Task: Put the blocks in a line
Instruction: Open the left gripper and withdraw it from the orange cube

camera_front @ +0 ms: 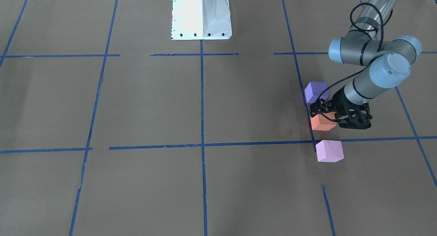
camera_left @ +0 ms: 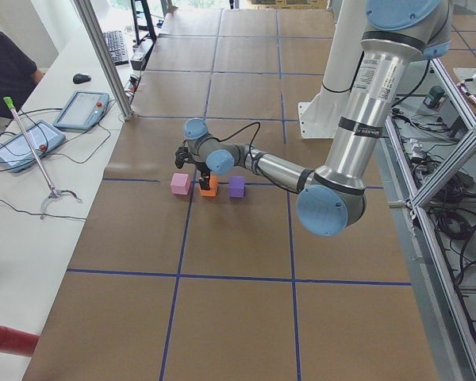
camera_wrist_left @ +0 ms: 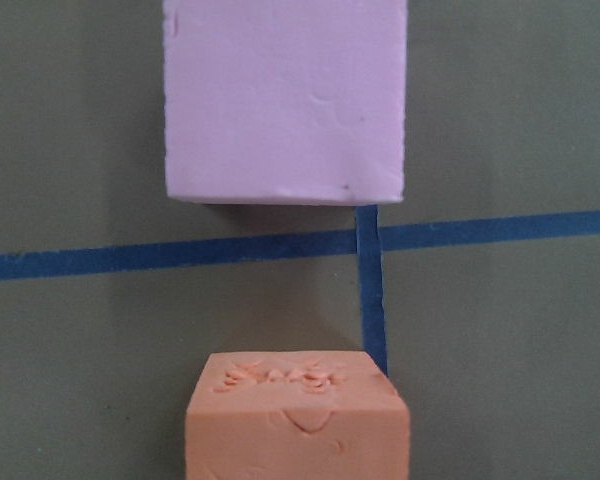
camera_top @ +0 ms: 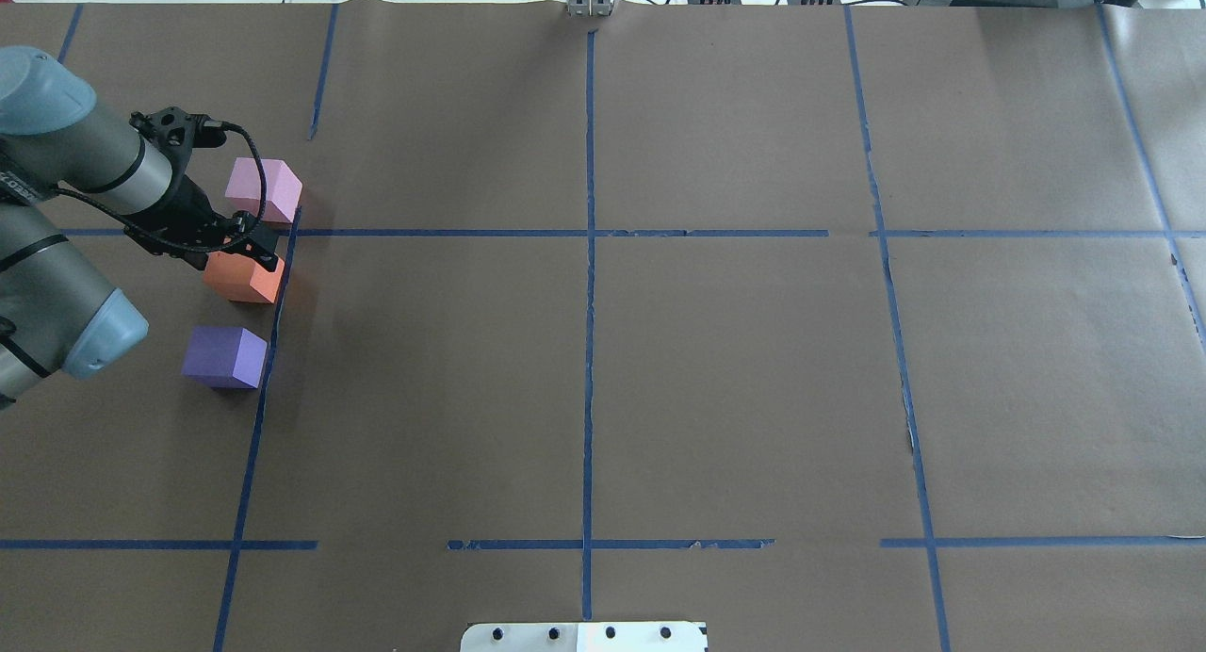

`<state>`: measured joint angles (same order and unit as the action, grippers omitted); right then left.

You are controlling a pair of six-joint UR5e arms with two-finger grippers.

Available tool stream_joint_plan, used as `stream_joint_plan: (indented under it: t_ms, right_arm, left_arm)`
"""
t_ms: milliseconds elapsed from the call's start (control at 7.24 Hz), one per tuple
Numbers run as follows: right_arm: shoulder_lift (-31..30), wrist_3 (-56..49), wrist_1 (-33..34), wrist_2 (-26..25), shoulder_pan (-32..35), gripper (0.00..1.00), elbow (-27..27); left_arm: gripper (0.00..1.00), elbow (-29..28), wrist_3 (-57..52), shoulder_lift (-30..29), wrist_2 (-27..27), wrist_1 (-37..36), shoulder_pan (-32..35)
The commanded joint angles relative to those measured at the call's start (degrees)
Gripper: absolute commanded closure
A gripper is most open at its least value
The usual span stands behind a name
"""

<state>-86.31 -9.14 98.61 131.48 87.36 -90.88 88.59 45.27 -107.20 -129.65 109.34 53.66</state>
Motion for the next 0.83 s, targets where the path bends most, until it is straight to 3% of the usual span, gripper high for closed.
stream_joint_plan:
  t_ms: [0,414,691]
  right_arm:
    - [0.00,0.00,0.00,0.00,0.09,0.00,0.00]
    - [0.00,0.00,0.00,0.00,0.00,0.00,0.00]
    - [0.00,0.00,0.00,0.00,0.00,0.00,0.00]
  left_arm:
    - [0.00,2.70,-0.62,-0.02,0.10,-3.93,2.15]
    - [0.00,6.93,-4.54,0.07,1.75,-10.26,3.29]
    - [0.00,7.12,-10.96,1.72,3.17,-12.13,10.28]
